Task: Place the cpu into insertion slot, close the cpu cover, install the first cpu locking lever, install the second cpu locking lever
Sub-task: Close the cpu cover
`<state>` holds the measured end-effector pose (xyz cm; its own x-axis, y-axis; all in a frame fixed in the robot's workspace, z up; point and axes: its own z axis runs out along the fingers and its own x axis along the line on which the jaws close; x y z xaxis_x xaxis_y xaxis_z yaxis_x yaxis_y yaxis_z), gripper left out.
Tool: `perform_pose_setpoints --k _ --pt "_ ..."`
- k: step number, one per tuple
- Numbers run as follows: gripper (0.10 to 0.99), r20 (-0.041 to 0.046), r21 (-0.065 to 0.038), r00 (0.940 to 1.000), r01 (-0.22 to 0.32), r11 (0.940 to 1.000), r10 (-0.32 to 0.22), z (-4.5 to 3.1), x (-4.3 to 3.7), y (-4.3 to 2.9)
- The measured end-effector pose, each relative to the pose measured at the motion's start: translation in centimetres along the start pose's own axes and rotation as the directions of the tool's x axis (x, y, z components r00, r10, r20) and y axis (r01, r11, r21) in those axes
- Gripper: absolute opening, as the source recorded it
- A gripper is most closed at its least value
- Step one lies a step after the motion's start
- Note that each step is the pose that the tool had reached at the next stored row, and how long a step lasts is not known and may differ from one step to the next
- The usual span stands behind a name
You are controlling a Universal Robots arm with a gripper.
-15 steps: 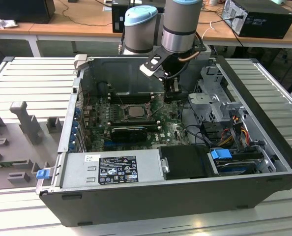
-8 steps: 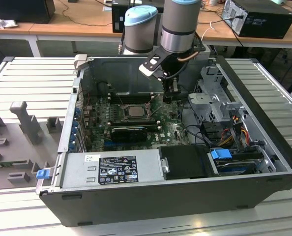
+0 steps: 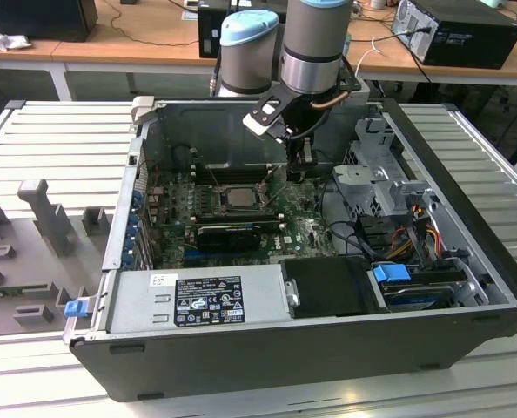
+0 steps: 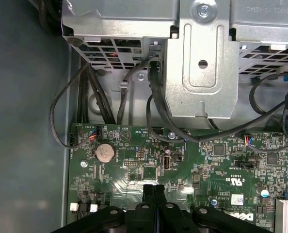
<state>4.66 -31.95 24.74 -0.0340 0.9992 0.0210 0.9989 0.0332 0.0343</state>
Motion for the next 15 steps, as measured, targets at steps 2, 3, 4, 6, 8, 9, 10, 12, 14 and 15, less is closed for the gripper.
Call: perform_pose_setpoints --k 2,3,4,6,8,9,10,12,14,15 --pt "0.106 0.0 0.0 1.0 0.0 1.0 0.0 0.0 0.0 -0.05" --pt "0.106 0.0 0.0 1.0 0.0 1.0 0.0 0.0 0.0 -0.08" --pt "0.106 0.0 0.0 1.0 0.0 1.0 0.0 0.0 0.0 -0.1" --pt "0.106 0.0 0.0 1.0 0.0 1.0 0.0 -0.01 0.0 -0.16" --pt "0.106 0.0001 0.0 1.0 0.0 1.0 0.0 -0.01 0.01 -0.21" --pt "0.106 0.0 0.0 1.0 0.0 1.0 0.0 -0.01 0.01 -0.27" --pt "0.106 0.0 0.0 1.0 0.0 1.0 0.0 -0.01 0.01 -0.32" --pt "0.106 0.0001 0.0 1.0 0.0 1.0 0.0 -0.01 0.01 -0.37" --pt "0.106 0.0 0.0 1.0 0.0 1.0 0.0 -0.01 0.02 -0.45" --pt "0.106 0.0001 0.0 1.0 0.0 1.0 0.0 -0.02 0.02 -0.47"
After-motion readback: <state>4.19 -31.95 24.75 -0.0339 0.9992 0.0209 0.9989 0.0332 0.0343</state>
